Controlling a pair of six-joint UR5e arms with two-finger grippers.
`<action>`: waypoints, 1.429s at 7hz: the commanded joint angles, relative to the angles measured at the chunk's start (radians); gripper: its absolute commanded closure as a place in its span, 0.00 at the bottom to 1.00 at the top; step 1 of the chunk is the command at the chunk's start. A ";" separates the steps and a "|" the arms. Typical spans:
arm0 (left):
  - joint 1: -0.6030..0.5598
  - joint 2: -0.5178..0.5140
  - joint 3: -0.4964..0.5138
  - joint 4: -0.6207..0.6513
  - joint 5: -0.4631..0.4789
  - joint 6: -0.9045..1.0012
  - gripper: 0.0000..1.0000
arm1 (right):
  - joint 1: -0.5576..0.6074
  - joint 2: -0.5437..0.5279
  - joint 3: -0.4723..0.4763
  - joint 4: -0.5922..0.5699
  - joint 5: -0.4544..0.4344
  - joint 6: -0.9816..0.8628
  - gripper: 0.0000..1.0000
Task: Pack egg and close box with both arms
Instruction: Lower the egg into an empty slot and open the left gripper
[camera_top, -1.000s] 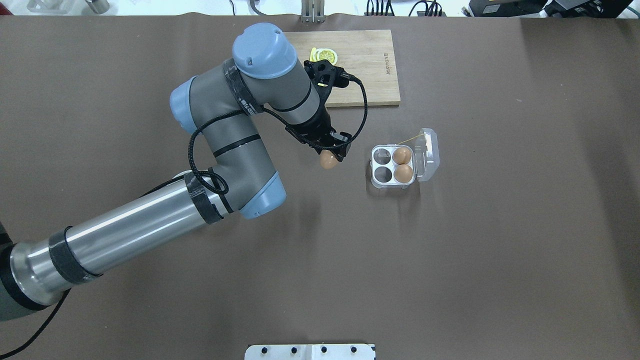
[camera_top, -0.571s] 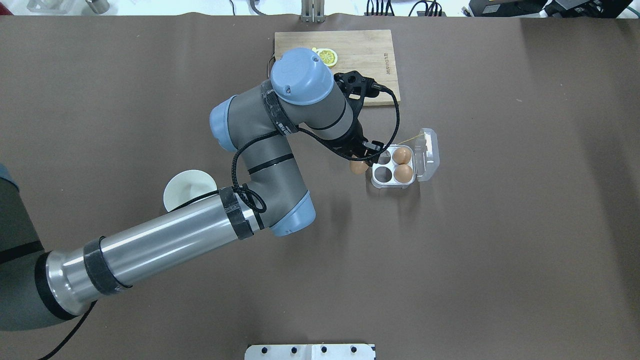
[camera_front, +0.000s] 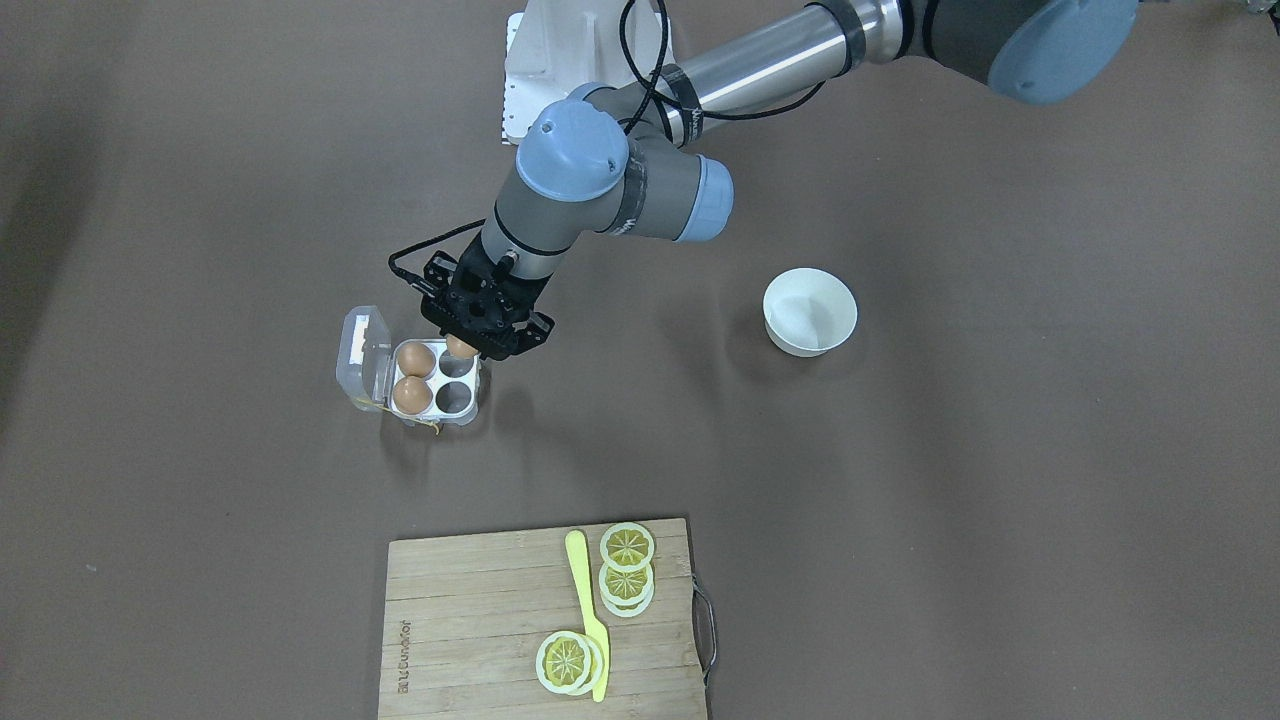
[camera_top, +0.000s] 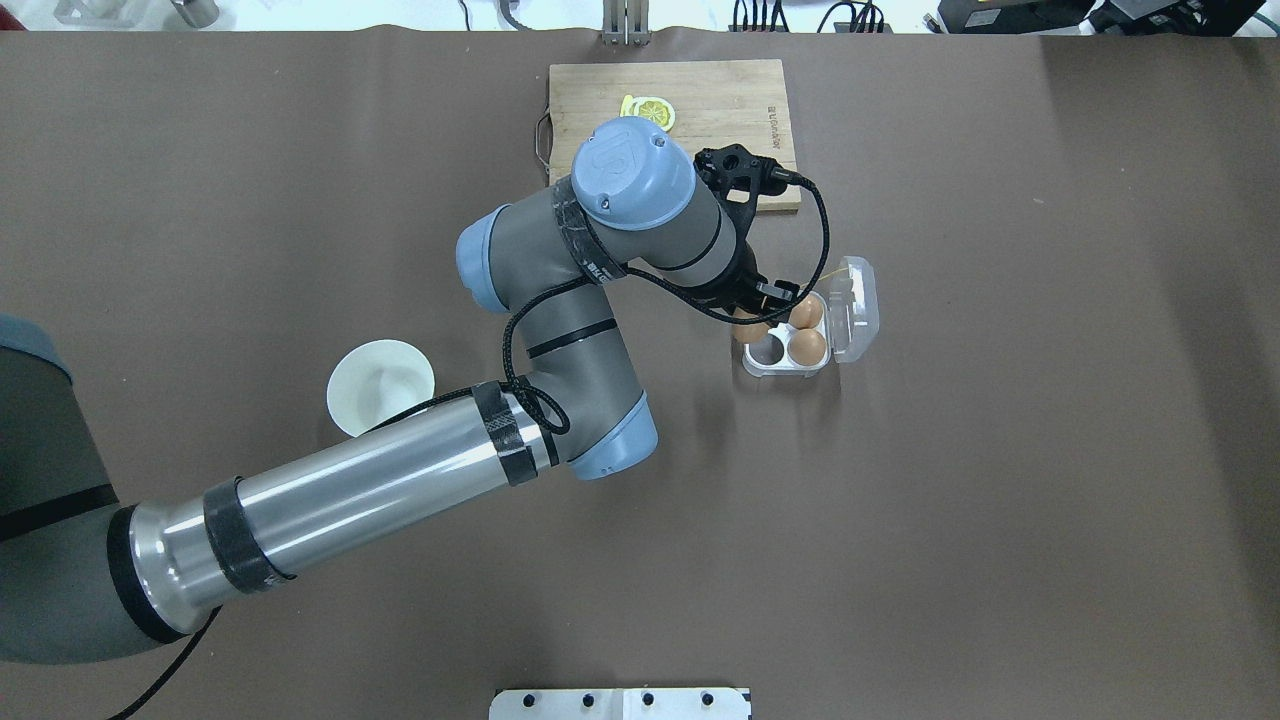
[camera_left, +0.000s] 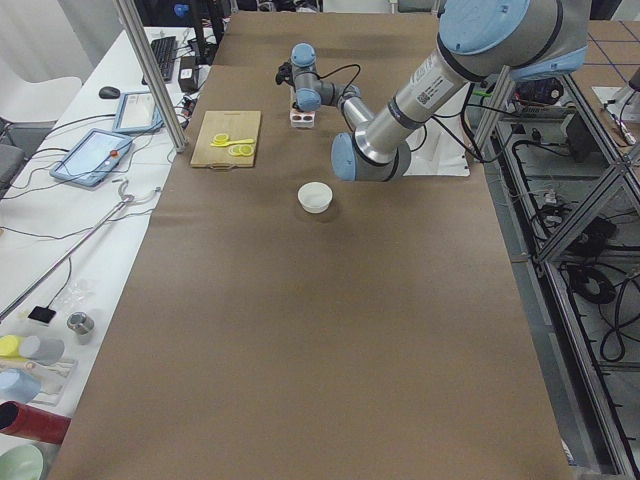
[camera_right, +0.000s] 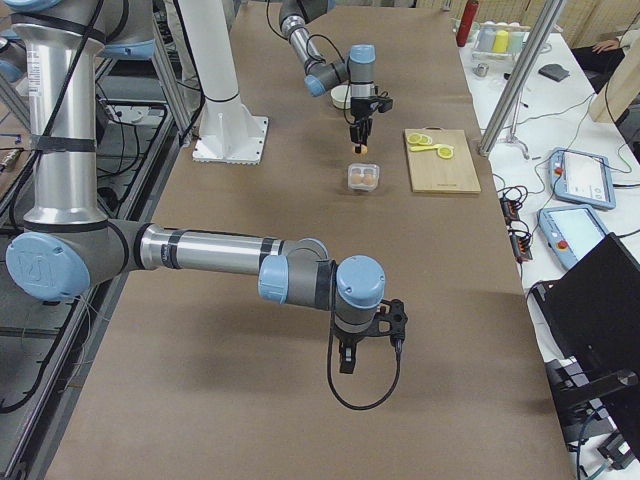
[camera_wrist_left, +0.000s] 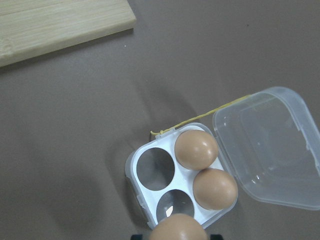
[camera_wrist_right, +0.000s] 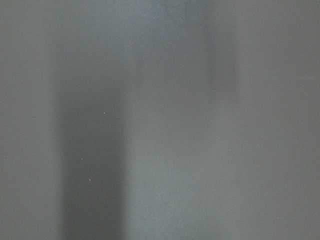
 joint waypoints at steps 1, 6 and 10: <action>0.009 -0.028 0.051 -0.038 0.057 -0.010 0.62 | 0.000 0.004 0.000 0.000 0.000 0.000 0.00; 0.039 -0.052 0.119 -0.055 0.145 -0.009 0.62 | -0.002 0.016 -0.009 0.000 -0.006 0.000 0.00; 0.067 -0.050 0.134 -0.075 0.174 -0.009 0.62 | -0.002 0.018 -0.009 0.000 -0.008 -0.002 0.00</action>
